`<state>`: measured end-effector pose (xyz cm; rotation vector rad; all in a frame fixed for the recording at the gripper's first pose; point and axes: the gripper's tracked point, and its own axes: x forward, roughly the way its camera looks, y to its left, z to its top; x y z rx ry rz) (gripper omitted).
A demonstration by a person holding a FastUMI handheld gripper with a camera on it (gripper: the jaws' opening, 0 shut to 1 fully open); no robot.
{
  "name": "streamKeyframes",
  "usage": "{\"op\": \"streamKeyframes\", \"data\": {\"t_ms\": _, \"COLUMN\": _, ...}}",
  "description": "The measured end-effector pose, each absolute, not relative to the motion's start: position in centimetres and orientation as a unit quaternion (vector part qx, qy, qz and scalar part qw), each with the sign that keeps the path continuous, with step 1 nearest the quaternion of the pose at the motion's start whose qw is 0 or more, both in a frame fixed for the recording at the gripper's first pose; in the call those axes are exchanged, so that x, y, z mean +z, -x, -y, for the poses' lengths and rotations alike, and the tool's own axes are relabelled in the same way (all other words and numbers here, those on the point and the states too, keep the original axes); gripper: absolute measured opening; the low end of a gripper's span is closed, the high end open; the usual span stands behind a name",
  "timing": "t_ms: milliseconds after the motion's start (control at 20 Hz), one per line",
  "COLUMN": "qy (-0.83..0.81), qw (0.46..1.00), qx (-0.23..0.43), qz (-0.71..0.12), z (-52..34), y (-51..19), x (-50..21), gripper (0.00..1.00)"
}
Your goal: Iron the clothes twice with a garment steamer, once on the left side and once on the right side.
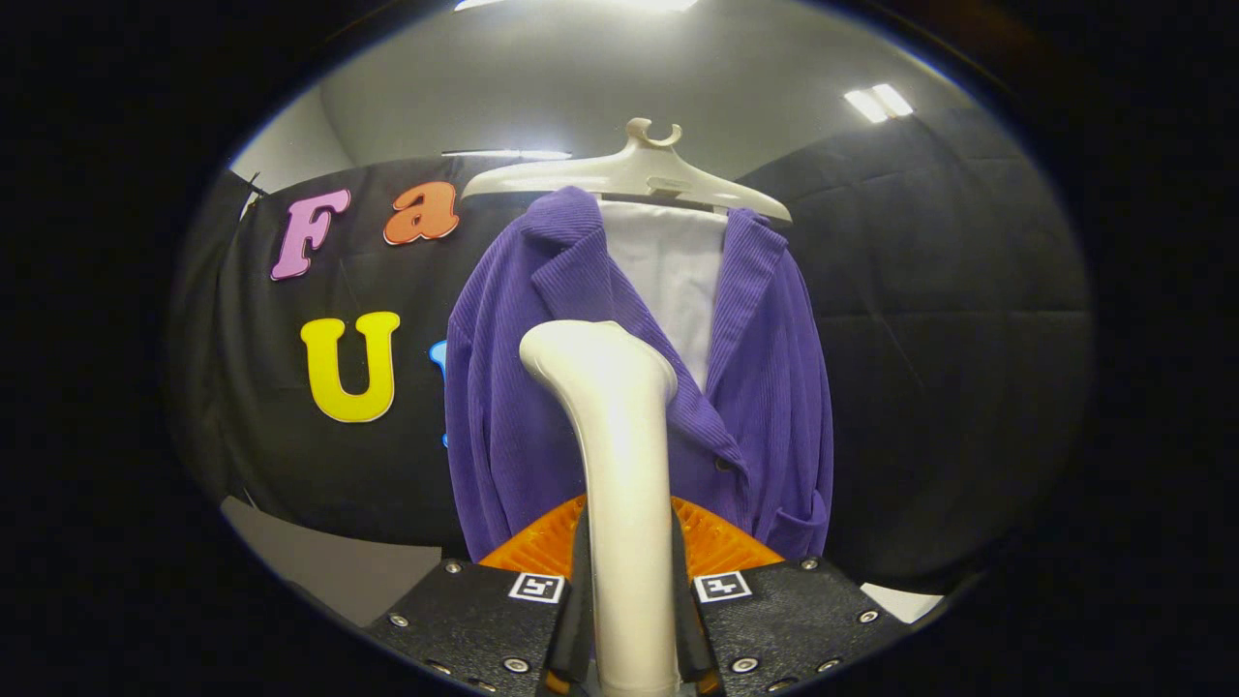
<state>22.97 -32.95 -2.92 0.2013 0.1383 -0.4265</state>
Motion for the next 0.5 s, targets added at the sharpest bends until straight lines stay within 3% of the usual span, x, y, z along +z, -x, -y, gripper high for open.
{"op": "streamKeyframes", "data": {"t_ms": 500, "qy": -0.093, "qw": 0.962, "qx": -0.216, "qz": -0.136, "z": 31.1, "y": -21.8, "x": -11.5, "gripper": 0.34}}
